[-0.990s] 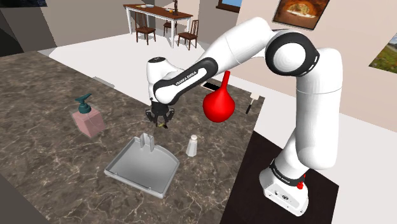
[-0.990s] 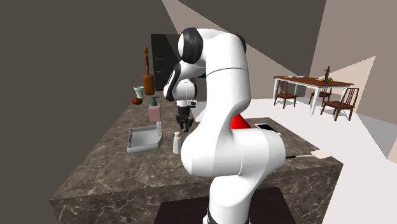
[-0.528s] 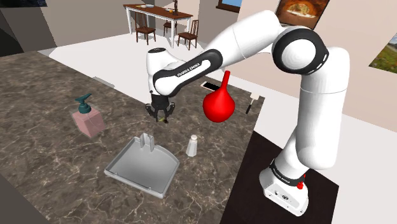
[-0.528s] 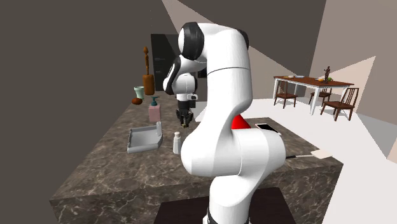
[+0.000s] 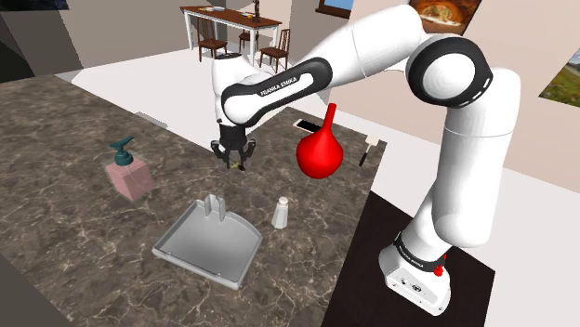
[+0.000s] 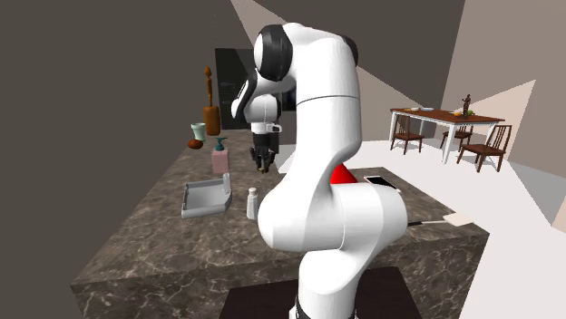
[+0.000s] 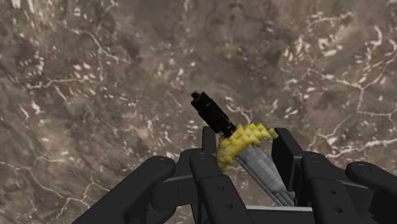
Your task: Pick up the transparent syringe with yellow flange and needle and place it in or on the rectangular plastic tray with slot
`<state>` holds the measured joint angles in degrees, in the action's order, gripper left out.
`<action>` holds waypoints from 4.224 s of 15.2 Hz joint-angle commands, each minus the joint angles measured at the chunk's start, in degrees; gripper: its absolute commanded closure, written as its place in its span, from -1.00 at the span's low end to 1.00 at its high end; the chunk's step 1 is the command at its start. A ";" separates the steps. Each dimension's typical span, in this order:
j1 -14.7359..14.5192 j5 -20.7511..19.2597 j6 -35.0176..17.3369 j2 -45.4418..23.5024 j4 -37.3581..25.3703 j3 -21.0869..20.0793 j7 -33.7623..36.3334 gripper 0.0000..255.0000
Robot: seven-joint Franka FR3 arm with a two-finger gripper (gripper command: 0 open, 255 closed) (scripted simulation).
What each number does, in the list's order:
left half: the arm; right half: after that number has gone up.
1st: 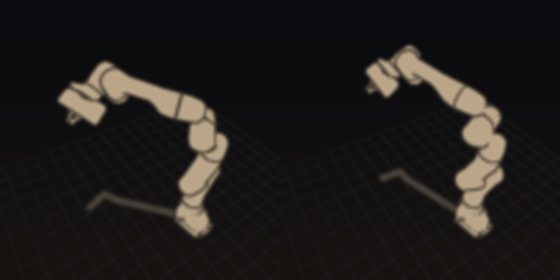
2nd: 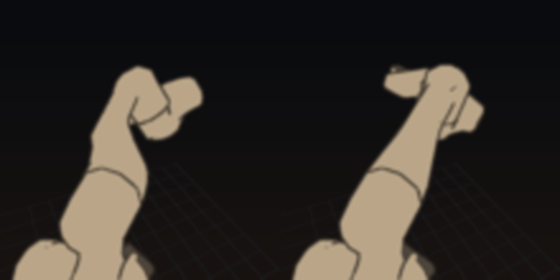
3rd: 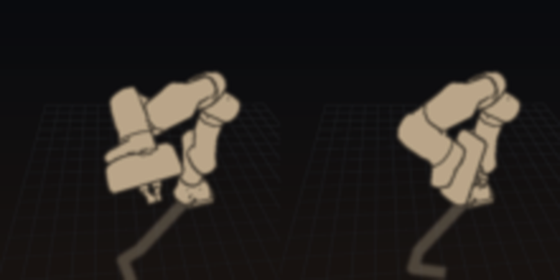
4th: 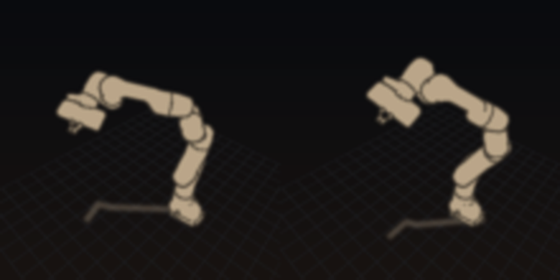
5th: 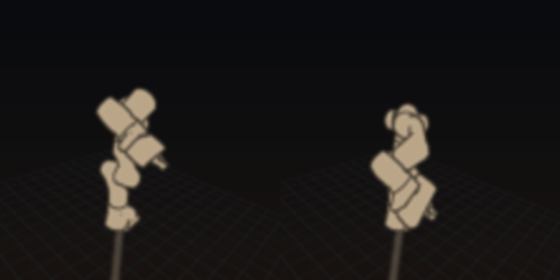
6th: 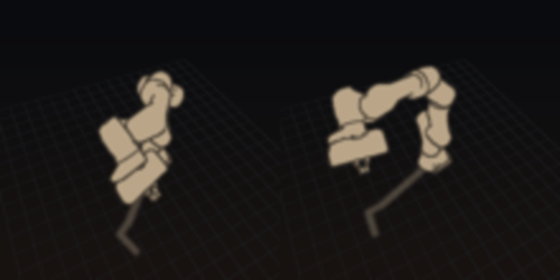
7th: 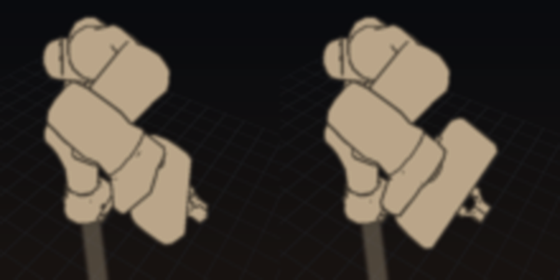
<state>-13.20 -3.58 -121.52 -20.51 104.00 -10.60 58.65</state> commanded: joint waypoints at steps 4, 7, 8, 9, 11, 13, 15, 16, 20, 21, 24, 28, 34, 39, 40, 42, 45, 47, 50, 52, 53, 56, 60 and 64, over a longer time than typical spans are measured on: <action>0.08 0.43 3.16 1.90 -1.27 -0.19 -0.17 1.00; 0.13 0.64 5.17 2.80 -2.39 -0.27 -0.30 1.00; 0.15 0.71 5.84 3.08 -2.80 -0.29 -0.33 1.00; 0.16 0.77 6.52 3.34 -3.21 -0.31 -0.37 1.00; 0.18 0.89 7.89 3.85 -4.09 -0.35 -0.44 1.00; 0.20 1.00 9.27 4.31 -5.02 -0.39 -0.50 1.00; 0.21 1.07 10.21 4.60 -5.67 -0.42 -0.54 1.00; -0.42 1.18 9.85 5.53 -4.39 -0.85 0.52 1.00; -2.98 1.67 8.67 8.80 0.01 -2.70 4.88 1.00; -3.63 1.79 8.44 9.50 0.93 -3.20 6.01 1.00; -5.62 2.16 7.88 11.31 3.24 -4.75 9.46 1.00; -8.37 2.58 7.38 13.02 5.36 -6.94 14.27 1.00; -12.68 2.85 7.12 14.05 6.53 -10.37 21.93 1.00; -13.63 2.36 4.26 12.94 8.34 -11.02 23.74 1.00; -13.66 2.23 3.54 12.64 8.78 -11.00 23.82 1.00; -13.72 1.95 2.12 12.00 9.61 -10.96 23.98 1.00; -13.82 1.49 0.00 10.96 10.76 -10.89 24.26 1.00; -13.89 1.14 -1.40 10.22 11.46 -10.82 24.46 1.00; -14.01 0.65 -3.24 9.15 12.32 -10.71 24.76 1.00; -14.01 0.65 -3.24 9.16 12.32 -10.70 24.76 1.00; -14.01 0.65 -3.24 9.15 12.32 -10.70 24.76 1.00; -14.01 0.65 -3.24 9.15 12.32 -10.70 24.76 1.00; -14.01 0.65 -3.24 9.15 12.32 -10.70 24.76 -1.00; -13.89 1.08 -1.48 10.07 11.41 -10.80 24.46 -1.00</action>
<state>-27.05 -2.71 -124.02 -10.90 116.00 -21.29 83.10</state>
